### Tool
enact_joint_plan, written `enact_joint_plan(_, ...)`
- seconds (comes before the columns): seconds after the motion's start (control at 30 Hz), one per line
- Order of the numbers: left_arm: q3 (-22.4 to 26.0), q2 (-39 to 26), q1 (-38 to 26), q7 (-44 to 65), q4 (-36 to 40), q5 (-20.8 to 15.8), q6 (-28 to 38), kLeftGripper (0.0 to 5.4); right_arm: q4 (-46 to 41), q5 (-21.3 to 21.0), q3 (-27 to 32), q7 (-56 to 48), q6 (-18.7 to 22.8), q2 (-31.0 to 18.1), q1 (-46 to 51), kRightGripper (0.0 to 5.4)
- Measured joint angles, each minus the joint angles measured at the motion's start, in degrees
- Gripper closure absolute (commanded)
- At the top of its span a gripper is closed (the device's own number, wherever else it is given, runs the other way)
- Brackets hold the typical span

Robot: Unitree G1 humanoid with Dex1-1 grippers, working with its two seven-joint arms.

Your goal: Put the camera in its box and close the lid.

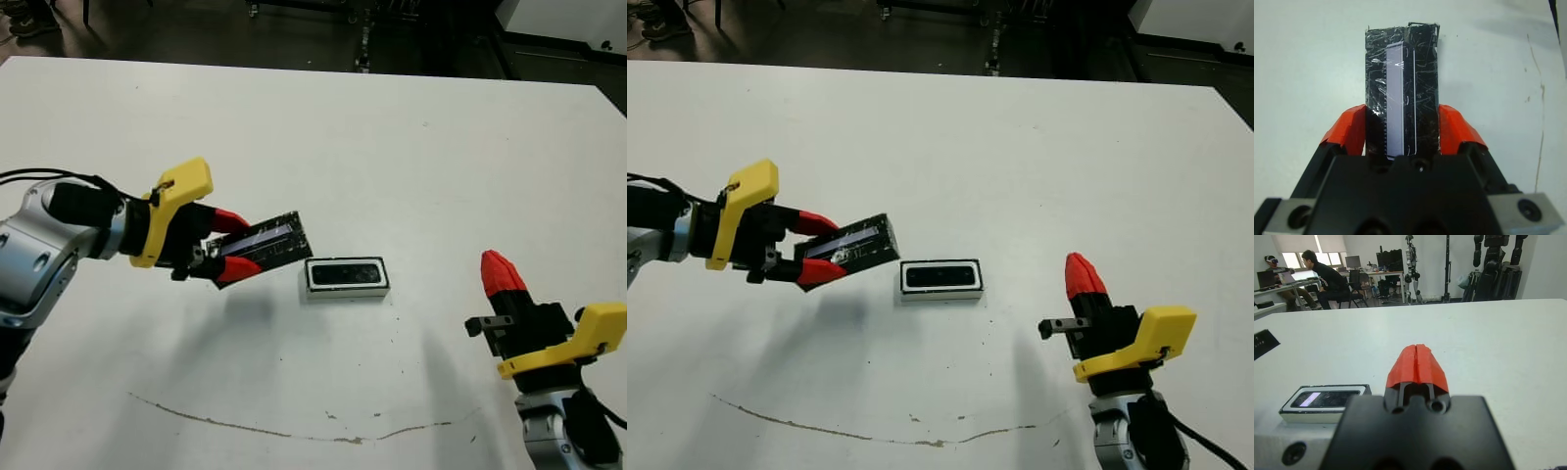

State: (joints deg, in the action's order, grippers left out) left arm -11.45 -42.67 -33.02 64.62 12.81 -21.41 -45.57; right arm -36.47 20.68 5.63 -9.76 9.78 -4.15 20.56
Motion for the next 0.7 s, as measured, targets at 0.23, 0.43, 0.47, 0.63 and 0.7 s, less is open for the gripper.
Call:
enact_joint_plan(0.23, -4.3, 2.7, -4.3, 0.6, -3.8, -0.2, -0.5, 2.24, 0.0, 0.0, -0.3, 0.1, 0.1, 0.0, 0.0, 5.40)
enact_joint_plan(0.43, -6.9, 5.7, -4.7, -0.1, -6.1, 0.6, -0.5, 2.24, -0.1, 0.0, -1.0, 0.5, 0.1, 0.1, 0.2, 5.40)
enact_joint_plan(0.47, -7.1, 6.2, -4.7, -0.5, -6.3, 0.9, -0.4, 2.24, -0.1, -0.1, -1.1, 0.5, 0.1, 0.1, 0.2, 5.40)
enact_joint_plan(0.63, -7.7, 8.2, -3.9, -2.2, -7.6, 1.3, -0.4, 2.24, -0.1, -0.1, -1.2, 0.6, 0.1, 0.1, 0.2, 5.40)
enact_joint_plan(0.7, -7.8, 8.8, -2.8, -2.5, -7.7, 1.3, -0.4, 2.24, -0.1, 0.0, -1.2, 0.5, 0.1, 0.1, 0.2, 5.40)
